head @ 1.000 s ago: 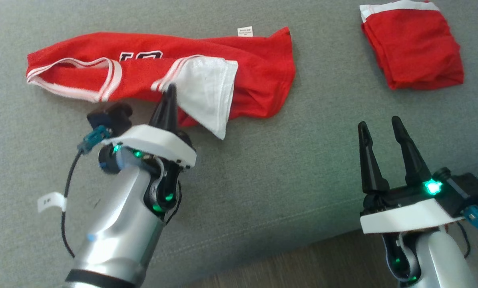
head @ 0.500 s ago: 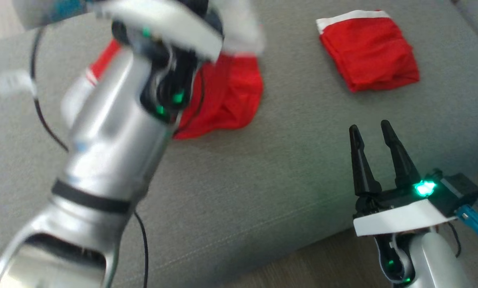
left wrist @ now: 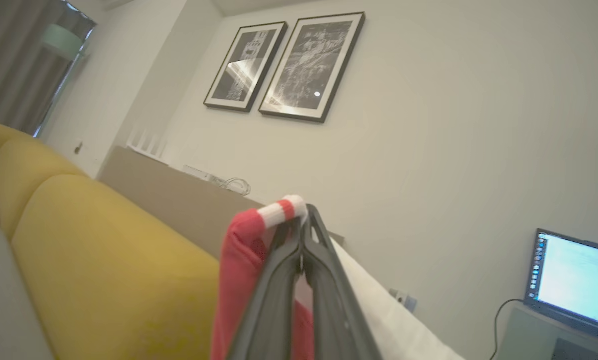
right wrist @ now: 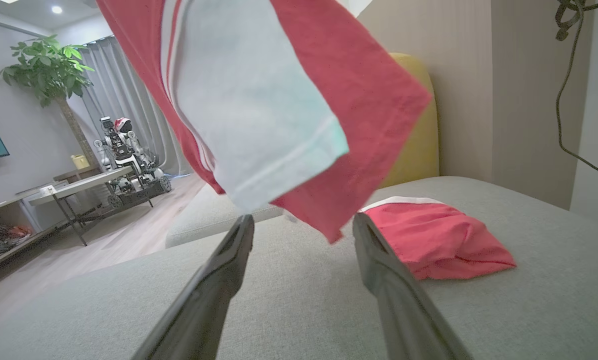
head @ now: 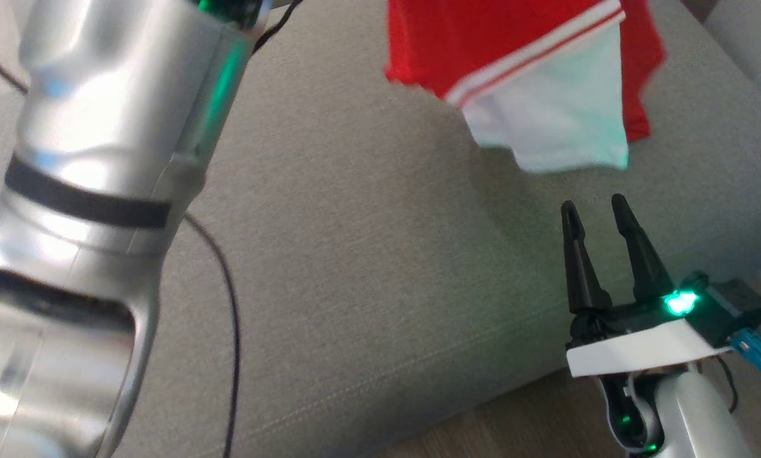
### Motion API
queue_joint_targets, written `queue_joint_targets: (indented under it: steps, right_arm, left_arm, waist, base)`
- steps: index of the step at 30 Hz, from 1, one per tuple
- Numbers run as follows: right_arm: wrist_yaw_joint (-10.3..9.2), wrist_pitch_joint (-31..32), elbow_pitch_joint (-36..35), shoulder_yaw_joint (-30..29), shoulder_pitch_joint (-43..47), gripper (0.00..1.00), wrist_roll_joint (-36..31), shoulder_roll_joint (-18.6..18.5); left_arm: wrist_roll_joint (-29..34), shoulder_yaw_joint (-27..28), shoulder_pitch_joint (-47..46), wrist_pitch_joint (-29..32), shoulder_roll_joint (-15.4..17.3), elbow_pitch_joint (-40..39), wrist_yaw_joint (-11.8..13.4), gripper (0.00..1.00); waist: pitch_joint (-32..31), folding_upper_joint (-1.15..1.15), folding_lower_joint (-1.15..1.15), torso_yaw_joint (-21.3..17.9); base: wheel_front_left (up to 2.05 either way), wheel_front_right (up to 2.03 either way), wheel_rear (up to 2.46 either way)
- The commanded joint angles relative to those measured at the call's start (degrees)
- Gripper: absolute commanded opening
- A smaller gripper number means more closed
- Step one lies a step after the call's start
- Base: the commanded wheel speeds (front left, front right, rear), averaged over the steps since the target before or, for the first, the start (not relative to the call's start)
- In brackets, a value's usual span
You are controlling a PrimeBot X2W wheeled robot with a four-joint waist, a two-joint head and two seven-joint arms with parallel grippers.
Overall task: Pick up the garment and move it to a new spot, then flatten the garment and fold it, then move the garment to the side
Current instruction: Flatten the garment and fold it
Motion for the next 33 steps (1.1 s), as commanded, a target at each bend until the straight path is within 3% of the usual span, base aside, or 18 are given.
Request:
queue_joint_targets:
  steps: [1, 14, 21, 26, 27, 28, 31, 32, 33]
  right_arm:
    - [-0.02, -0.4, -2.2, 1.0, -0.9, 1.0, 0.3, -0.4]
    - [-0.02, -0.4, -2.7, -1.8, 0.8, 1.0, -4.0, -0.4]
    - [-0.02, -0.4, 2.9, 0.8, 0.0, 1.0, 0.0, -0.6]
    - [-0.02, -0.4, 7.8, 4.7, -2.7, 1.0, 2.6, -3.9]
    - [-0.02, -0.4, 8.4, 5.1, -3.1, 1.0, 2.9, -4.4]
    - [-0.02, -0.4, 8.8, 5.4, -3.5, 1.0, 3.0, -4.7]
    - [-0.02, -0.4, 9.6, 6.1, -4.1, 1.0, 3.0, -5.2]
    - [-0.02, -0.4, 9.9, 6.4, -4.1, 1.0, 2.9, -5.2]
    - [-0.02, -0.4, 10.1, 6.7, -4.1, 1.0, 2.8, -5.1]
  left_arm:
    - [-0.1, 1.6, 1.5, 0.4, 3.2, -0.5, 0.1, 0.0]
    - [-4.8, 5.8, 32.7, 1.8, 19.1, -3.8, 2.5, 0.0]
    - [-4.6, 6.9, 39.3, 1.1, 23.7, -2.8, 3.2, 0.0]
    - [-3.6, 6.0, 40.7, 0.5, 24.4, -1.6, 2.7, 0.0]
    - [-3.7, 5.9, 40.7, 0.4, 24.2, -1.3, 2.6, 0.03]
    - [-3.6, 5.6, 40.8, 0.5, 24.1, -1.0, 2.3, 0.2]
    - [-2.6, 4.2, 40.9, 1.1, 24.2, 0.5, 2.0, 0.45]
    - [-2.5, 4.0, 40.9, 1.1, 24.1, 1.0, 2.0, 1.0]
    - [-2.1, 3.9, 40.9, 0.7, 24.1, 1.4, 2.1, 1.0]
  waist:
    - [0.2, 0.0, 0.0, 0.8]
    - [3.8, 0.0, 0.0, 9.5]
    - [5.0, 0.0, 0.0, 11.7]
    - [4.7, 0.0, 0.0, 13.1]
    - [4.6, 0.0, 0.0, 13.4]
    - [4.6, 0.0, 0.0, 13.6]
    - [4.4, 0.0, 0.0, 14.0]
    - [4.3, 0.0, 0.0, 14.1]
    - [4.2, 0.0, 0.0, 14.1]
  base:
    - [0.0, 0.0, 0.0]
    - [0.0, 0.0, 0.0]
    - [0.0, 0.0, 0.0]
    - [0.0, 0.0, 0.0]
    - [0.0, 0.0, 0.0]
    - [0.0, 0.0, 0.0]
    - [0.0, 0.0, 0.0]
    - [0.0, 0.0, 0.0]
    - [0.0, 0.0, 0.0]
